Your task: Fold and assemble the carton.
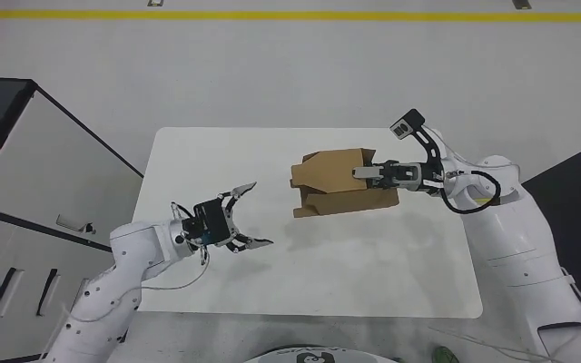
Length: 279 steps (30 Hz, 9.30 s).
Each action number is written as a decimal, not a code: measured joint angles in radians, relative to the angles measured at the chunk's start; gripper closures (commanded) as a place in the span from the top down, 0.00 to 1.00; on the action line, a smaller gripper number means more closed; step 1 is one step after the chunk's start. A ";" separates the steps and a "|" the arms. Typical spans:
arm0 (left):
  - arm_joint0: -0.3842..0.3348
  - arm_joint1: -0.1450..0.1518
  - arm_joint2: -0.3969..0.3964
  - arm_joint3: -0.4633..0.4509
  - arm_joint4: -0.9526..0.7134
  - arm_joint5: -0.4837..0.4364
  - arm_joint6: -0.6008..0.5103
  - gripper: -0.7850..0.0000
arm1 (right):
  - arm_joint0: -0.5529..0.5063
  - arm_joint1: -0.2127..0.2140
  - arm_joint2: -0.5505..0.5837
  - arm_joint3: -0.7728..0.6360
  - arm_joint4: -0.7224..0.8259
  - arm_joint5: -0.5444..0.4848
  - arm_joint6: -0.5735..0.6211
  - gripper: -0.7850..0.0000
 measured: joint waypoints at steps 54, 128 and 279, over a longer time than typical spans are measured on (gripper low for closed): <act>-0.036 -0.012 0.049 -0.026 -0.450 0.036 -0.389 0.00 | -0.077 -0.014 -0.041 -0.063 -0.073 -0.009 -0.107 0.00; -0.147 -0.021 0.132 0.045 -0.510 -0.027 -0.431 0.00 | 0.027 -0.065 -0.132 0.034 -0.107 0.037 -0.145 0.00; -0.092 -0.017 0.145 0.010 -0.424 0.047 -0.428 0.00 | -0.034 -0.093 -0.101 0.020 -0.211 0.132 -0.112 0.00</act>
